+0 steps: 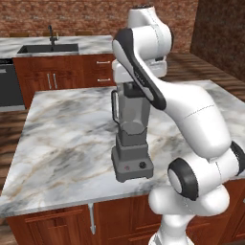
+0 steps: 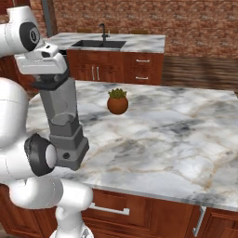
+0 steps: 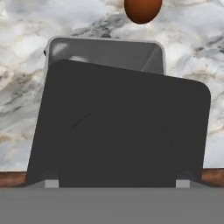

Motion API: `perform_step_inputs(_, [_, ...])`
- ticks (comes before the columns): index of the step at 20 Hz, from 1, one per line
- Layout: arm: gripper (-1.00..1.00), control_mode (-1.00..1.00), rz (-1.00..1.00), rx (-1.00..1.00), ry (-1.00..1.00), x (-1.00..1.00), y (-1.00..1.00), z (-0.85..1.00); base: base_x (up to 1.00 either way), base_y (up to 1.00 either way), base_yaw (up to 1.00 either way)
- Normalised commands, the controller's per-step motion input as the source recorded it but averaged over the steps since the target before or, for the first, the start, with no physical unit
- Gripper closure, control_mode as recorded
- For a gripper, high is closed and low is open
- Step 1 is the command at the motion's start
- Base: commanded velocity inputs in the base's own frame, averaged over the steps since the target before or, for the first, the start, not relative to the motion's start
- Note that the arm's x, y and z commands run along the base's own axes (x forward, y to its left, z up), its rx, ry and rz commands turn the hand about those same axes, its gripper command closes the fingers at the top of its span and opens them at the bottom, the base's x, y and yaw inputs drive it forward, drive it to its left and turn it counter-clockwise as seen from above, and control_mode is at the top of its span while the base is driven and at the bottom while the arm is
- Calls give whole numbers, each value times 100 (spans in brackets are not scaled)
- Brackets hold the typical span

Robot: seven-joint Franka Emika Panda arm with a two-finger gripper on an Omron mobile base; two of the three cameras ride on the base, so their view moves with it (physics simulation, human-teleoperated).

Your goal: Open the blender lid, put the orange in the blender, close the lid, and start the blender.

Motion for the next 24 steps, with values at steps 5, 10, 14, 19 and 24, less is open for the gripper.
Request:
perform_step_inputs(5, [100,-100,1,-5,21,35,1,-18,0,0,0])
perform_step_inputs(10, [100,-100,3,-1,14,33,0,-10,0,0,0])
perform_step_inputs(14, [100,-100,5,0,1,11,3,-6,0,0,0])
perform_step_inputs(19, [100,-100,5,0,0,0,15,-18,0,0,0])
perform_step_inputs(24, [100,-100,9,2,-11,0,8,-30,0,0,0])
